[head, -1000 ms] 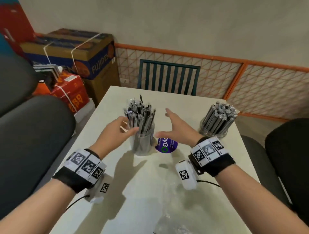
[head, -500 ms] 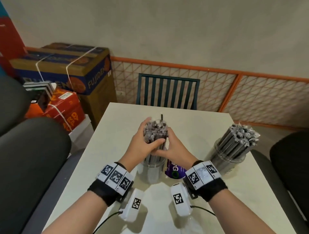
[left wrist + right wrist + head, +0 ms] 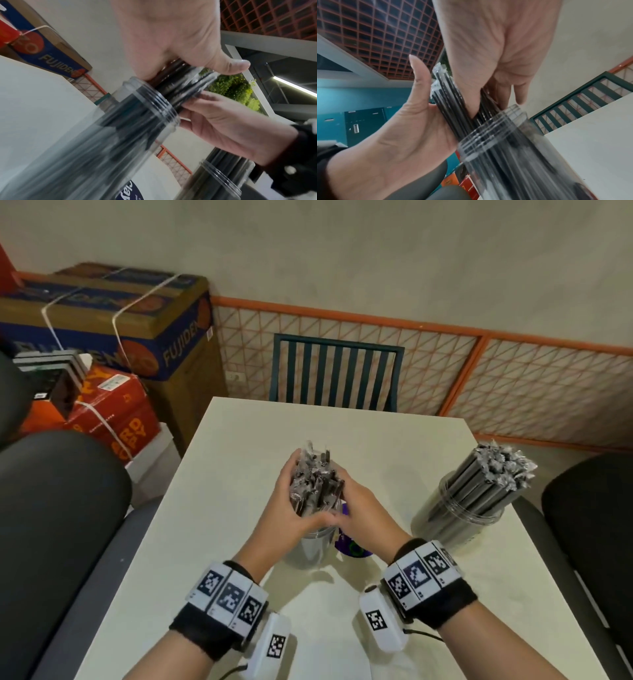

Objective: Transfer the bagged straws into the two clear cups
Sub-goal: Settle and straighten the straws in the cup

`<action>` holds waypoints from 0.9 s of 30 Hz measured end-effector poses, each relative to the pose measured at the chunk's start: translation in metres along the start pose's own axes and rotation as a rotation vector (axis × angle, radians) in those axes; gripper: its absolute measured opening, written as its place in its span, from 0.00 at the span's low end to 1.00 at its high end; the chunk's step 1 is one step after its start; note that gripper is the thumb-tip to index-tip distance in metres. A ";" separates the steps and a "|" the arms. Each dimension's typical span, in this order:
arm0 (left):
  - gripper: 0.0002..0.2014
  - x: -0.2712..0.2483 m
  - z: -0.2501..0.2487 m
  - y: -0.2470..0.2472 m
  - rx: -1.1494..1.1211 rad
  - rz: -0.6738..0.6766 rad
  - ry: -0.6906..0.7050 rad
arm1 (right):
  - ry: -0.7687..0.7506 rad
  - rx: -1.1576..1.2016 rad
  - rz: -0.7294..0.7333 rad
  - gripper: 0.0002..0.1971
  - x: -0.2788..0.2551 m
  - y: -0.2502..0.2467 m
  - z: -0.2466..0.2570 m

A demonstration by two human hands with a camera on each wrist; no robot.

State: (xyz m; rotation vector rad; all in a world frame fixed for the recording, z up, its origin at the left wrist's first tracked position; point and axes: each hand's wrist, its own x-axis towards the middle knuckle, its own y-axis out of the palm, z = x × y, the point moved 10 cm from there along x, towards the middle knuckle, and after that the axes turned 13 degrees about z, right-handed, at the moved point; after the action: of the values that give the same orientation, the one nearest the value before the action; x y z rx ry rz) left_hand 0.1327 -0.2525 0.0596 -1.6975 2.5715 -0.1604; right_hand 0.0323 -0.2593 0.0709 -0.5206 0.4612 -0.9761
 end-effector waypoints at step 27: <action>0.36 0.006 -0.013 -0.031 0.088 -0.146 -0.011 | -0.003 0.064 0.063 0.37 0.002 0.000 0.000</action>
State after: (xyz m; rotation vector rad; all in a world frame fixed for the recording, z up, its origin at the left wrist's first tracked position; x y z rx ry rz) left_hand 0.1577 -0.2692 0.0763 -1.8478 2.3938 -0.2665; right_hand 0.0329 -0.2612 0.0706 -0.4478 0.4398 -0.9261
